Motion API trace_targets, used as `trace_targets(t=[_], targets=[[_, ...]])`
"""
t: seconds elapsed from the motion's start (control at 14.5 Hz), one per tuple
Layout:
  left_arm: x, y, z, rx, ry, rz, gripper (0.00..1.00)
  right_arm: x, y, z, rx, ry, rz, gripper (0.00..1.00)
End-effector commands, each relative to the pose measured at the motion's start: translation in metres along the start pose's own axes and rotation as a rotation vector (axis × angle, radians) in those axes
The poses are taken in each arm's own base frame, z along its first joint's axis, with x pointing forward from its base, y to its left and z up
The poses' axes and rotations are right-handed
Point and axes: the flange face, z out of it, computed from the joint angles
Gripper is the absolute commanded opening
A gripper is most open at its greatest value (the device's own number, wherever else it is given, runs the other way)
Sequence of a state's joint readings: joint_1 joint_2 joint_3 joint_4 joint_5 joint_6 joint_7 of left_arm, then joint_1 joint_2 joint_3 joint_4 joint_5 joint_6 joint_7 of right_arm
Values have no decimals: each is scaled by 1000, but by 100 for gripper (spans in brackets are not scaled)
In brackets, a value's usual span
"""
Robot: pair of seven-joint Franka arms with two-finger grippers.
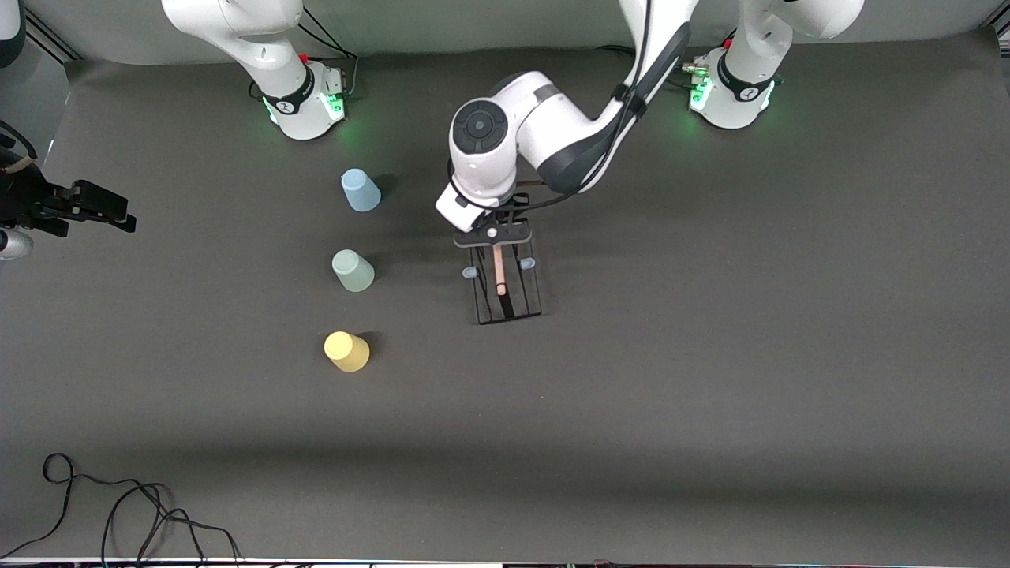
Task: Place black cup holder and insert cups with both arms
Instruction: 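Lower the holder onto the table and open the left gripper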
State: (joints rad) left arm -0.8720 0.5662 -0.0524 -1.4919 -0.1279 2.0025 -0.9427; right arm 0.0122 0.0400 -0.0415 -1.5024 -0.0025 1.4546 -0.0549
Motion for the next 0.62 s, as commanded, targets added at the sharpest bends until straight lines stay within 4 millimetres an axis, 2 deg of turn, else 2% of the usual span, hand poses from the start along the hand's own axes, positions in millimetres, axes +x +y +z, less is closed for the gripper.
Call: trace_targets(t=[0.0,0.07,0.14,0.21,0.35,0.48,0.55], targets=[[2,10,-10,-29,9,-16,0,1,2,-3,-17,-2,-14,100],[2,9,-12,-32,8,-17,0,1,2,-3,-17,-2,-14,100],[4,9,-12,-32,11,-9,61,1,2,-3,-17,-2,-14,100],[3,10,-13,-33,18,0,87,2,2,-2,-17,-4,-14,100],[6,8,-20,-43,26,-3,99,2,1,-1,-17,-8,-14,100],[17,-2,-36,-50,32,-17,100,0,2,1,-16,-24,-12,100],[24,-9,-56,-71,41,-30,100,0,1,1,-15,-25,-8,100]])
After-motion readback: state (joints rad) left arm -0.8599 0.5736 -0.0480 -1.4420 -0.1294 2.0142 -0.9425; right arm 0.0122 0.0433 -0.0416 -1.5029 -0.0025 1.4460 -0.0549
